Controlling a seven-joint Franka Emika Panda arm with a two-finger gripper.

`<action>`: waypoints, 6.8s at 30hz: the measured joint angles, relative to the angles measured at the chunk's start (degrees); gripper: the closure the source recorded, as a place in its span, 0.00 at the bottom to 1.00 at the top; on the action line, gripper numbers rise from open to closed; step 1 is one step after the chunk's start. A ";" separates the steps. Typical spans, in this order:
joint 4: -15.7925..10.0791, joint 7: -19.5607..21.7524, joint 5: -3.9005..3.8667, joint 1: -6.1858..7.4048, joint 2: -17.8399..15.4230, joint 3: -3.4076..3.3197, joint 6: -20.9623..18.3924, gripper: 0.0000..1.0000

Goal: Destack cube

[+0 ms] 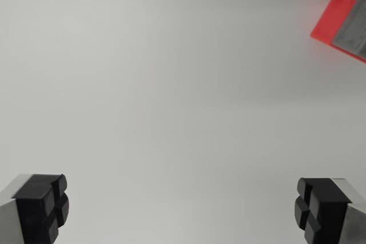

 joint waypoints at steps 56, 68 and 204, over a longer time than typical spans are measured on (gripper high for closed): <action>-2.09 1.12 0.72 -4.57 4.71 -4.32 9.54 0.00; -1.87 1.59 1.74 -6.96 7.88 -5.92 13.80 0.00; -2.48 2.10 4.75 -7.70 14.01 -7.04 21.84 1.00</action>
